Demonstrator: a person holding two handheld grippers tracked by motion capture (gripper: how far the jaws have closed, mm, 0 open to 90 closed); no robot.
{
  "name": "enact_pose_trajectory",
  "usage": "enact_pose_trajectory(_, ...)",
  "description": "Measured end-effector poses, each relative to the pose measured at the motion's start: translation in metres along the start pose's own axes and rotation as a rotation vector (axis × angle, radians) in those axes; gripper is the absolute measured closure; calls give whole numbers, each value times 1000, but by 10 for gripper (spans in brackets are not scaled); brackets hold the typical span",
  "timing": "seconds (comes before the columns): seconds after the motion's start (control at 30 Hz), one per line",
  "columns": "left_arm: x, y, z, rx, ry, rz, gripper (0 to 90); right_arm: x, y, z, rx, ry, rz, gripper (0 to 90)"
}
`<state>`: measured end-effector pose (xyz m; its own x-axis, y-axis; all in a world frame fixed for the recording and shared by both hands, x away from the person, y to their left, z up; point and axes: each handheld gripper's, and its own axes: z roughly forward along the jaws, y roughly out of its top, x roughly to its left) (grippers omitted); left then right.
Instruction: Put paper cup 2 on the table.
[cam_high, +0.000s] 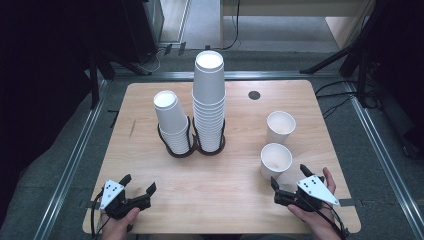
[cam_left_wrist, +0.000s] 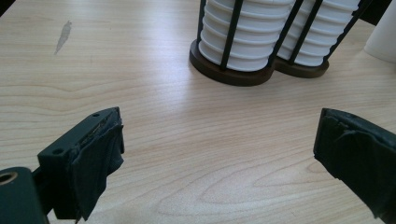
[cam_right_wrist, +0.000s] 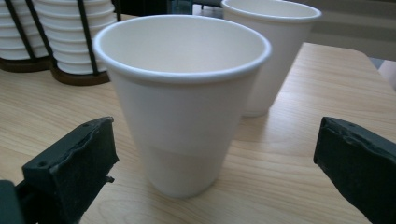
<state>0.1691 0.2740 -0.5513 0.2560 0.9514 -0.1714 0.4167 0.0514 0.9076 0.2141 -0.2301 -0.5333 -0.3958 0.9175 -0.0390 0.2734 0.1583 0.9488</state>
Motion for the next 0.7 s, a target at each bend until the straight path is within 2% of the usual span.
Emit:
enact_pose_trajectory(0.23,-1,0,0,1,2,3,18,-18,-5,-12,-4,-34,13,0)
enact_pose_trajectory(0.6,1,0,0,-2,0,-6,18,-55,-9,-24,-26,-112,90,0)
enact_pose_trajectory(0.7,1,0,0,-3,-4,-6,18,-67,-9,-29,-38,-134,126,0)
